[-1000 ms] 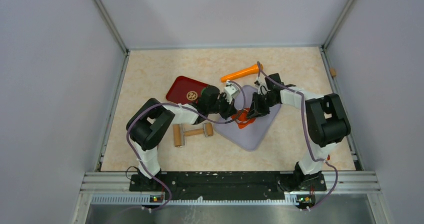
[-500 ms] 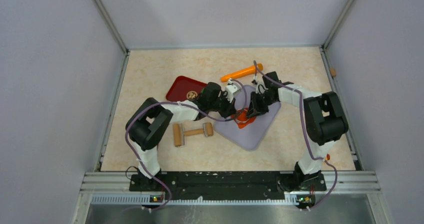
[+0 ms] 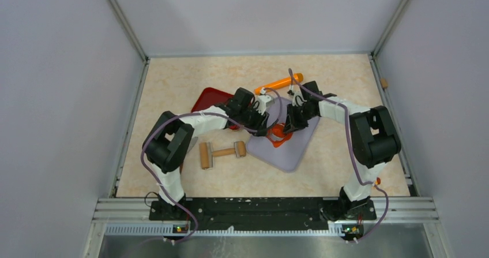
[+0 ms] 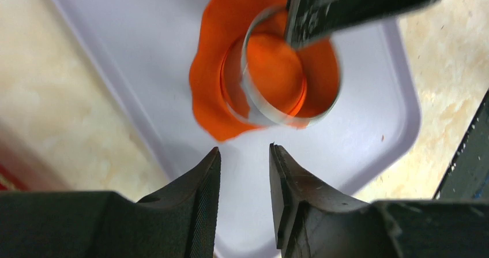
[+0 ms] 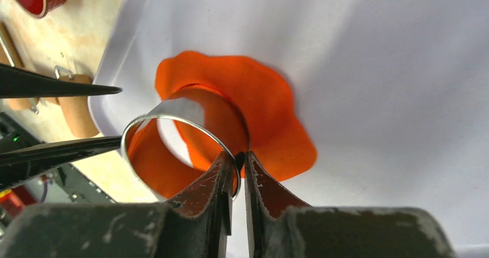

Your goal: Roll out the dumpling wrappers from the dough

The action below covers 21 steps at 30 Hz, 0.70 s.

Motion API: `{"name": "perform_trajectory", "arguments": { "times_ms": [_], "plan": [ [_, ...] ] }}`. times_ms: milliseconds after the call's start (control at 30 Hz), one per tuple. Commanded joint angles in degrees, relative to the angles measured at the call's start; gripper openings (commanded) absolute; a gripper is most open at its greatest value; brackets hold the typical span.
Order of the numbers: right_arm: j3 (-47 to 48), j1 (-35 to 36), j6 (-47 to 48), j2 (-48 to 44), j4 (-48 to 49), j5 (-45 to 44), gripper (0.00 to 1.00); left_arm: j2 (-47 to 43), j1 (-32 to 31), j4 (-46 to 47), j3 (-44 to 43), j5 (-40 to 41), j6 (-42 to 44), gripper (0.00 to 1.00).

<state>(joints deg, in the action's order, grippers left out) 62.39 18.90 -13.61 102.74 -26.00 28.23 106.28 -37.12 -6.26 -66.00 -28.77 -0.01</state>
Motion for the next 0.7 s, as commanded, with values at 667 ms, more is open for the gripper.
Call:
{"name": "perform_trajectory", "arguments": {
  "times_ms": [667],
  "plan": [
    [7.9,-7.9,-0.4,-17.2,-3.0,4.1,0.39,0.7,2.6,-9.4,-13.0,-2.8,-5.8,0.46]
  ]
}}
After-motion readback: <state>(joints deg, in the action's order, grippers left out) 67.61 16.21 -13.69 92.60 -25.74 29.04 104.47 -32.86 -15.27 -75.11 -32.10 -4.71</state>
